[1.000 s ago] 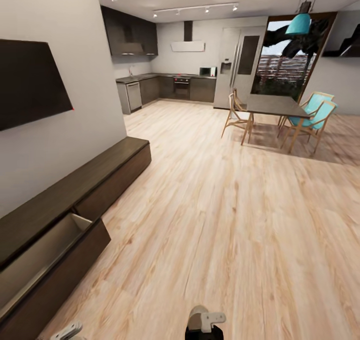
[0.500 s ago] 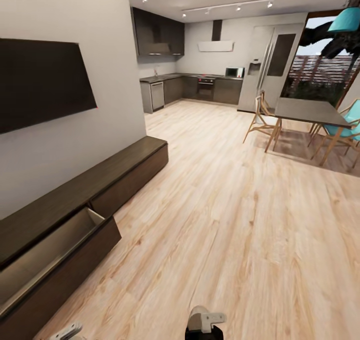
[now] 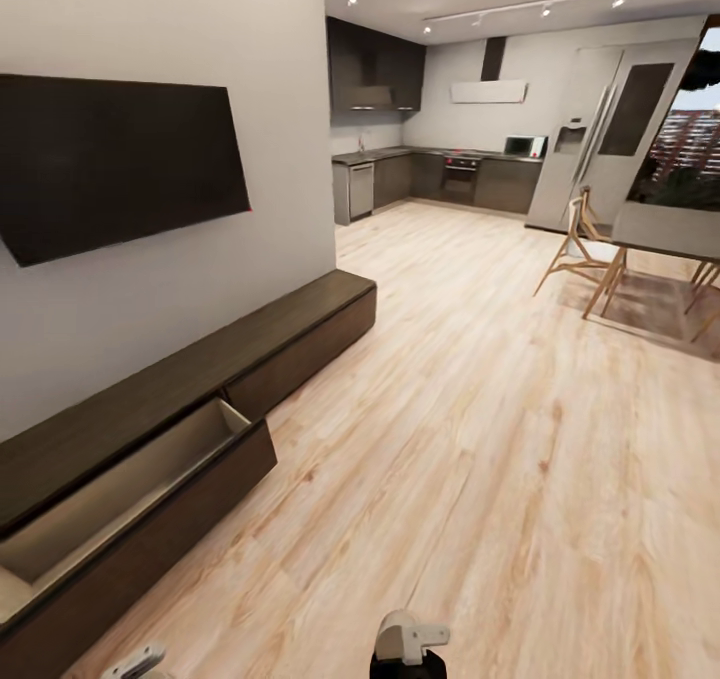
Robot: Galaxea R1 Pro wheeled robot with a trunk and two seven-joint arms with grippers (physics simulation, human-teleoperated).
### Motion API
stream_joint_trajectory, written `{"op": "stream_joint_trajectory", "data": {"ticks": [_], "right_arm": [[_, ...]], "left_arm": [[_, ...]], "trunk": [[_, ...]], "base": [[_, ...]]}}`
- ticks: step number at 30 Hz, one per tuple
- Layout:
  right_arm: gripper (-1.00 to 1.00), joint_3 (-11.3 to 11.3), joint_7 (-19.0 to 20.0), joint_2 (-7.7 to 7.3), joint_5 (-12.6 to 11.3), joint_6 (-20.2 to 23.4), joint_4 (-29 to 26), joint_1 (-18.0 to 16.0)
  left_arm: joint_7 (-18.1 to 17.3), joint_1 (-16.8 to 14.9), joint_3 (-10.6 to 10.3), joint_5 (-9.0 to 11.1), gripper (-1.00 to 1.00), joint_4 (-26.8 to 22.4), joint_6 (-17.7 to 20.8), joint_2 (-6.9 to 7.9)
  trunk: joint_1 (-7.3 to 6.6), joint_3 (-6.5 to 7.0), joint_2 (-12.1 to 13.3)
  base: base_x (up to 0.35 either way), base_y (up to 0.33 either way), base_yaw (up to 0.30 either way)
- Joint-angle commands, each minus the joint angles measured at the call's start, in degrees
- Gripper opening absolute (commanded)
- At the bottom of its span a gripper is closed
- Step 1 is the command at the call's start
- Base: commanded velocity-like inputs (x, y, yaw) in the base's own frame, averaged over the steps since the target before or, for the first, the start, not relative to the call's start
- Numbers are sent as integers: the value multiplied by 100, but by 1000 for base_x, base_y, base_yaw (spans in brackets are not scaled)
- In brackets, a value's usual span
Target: Place each of the two pumpkins and all three candles from the living room inside a cabinet in the living room (use any cabinet), then make sure every cabinet is closed, and position the cauldron so it is next to a table in the living room.
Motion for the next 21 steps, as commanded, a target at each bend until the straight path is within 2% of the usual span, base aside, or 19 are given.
{"op": "stream_joint_trajectory", "data": {"ticks": [1, 5, 21], "right_arm": [[-100, 1, 0, 2, 6, 0, 2, 0], [-100, 4, 0, 4, 10, 0, 7, 0], [-100, 10, 9, 1, 6, 0, 8, 0]], "left_arm": [[3, 0, 0, -3, -100, 0, 0, 0], [9, 0, 0, -7, -100, 0, 0, 0], [12, 0, 0, -21, -100, 0, -26, -2]], "trunk": [[0, 0, 0], [0, 0, 0], [0, 0, 0]], "base": [[60, -77, 292], [143, -109, 292], [253, -199, 292]]}}
